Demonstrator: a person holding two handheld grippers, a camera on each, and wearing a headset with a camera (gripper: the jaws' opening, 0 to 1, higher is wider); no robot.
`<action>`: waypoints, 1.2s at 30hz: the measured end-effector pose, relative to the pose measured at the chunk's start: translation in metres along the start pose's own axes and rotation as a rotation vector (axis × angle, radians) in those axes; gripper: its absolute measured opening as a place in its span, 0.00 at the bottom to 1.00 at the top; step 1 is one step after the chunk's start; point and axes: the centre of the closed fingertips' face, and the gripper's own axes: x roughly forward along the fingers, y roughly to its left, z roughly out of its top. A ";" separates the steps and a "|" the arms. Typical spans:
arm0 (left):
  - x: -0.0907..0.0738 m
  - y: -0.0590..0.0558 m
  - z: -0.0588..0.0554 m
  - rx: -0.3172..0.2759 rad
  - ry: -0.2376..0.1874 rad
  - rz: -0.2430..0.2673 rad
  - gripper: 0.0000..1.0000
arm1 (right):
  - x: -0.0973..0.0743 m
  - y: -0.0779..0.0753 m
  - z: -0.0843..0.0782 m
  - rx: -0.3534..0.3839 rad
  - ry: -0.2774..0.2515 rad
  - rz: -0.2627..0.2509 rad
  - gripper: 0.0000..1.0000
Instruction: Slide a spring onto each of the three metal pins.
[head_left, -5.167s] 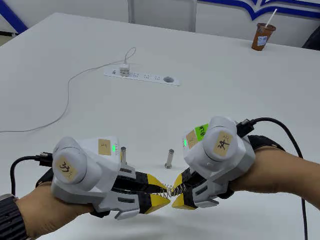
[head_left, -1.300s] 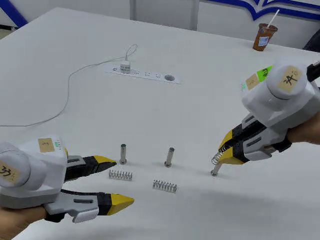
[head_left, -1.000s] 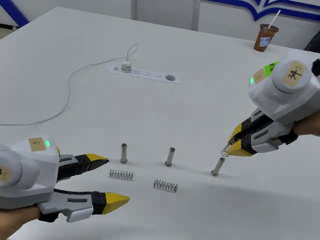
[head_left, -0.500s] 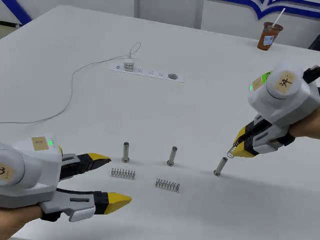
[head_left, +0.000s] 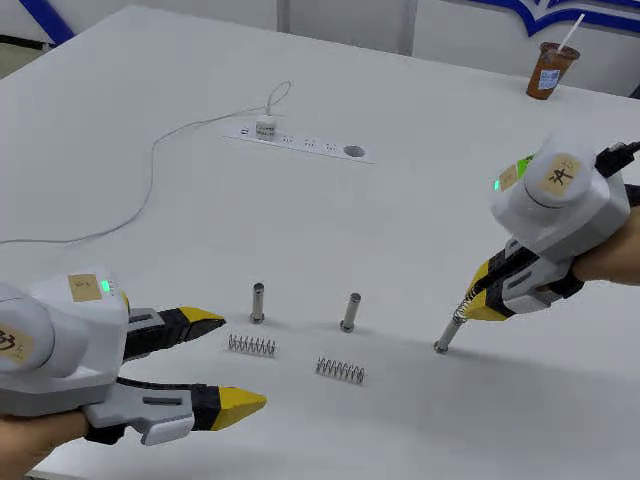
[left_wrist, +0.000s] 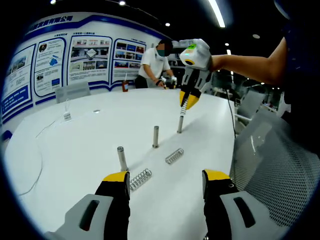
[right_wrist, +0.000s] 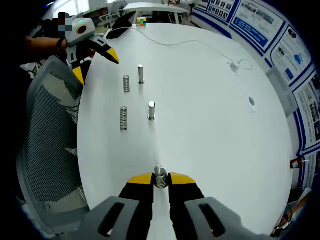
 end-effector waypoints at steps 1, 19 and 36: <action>0.000 0.000 0.000 -0.001 0.000 0.000 0.60 | 0.001 0.000 -0.001 0.000 0.003 0.003 0.12; 0.002 -0.001 0.000 0.001 0.010 0.000 0.59 | 0.023 0.000 -0.010 0.000 0.034 0.017 0.12; 0.001 0.000 -0.002 -0.003 0.012 0.007 0.59 | 0.058 0.002 -0.022 0.026 0.076 0.030 0.12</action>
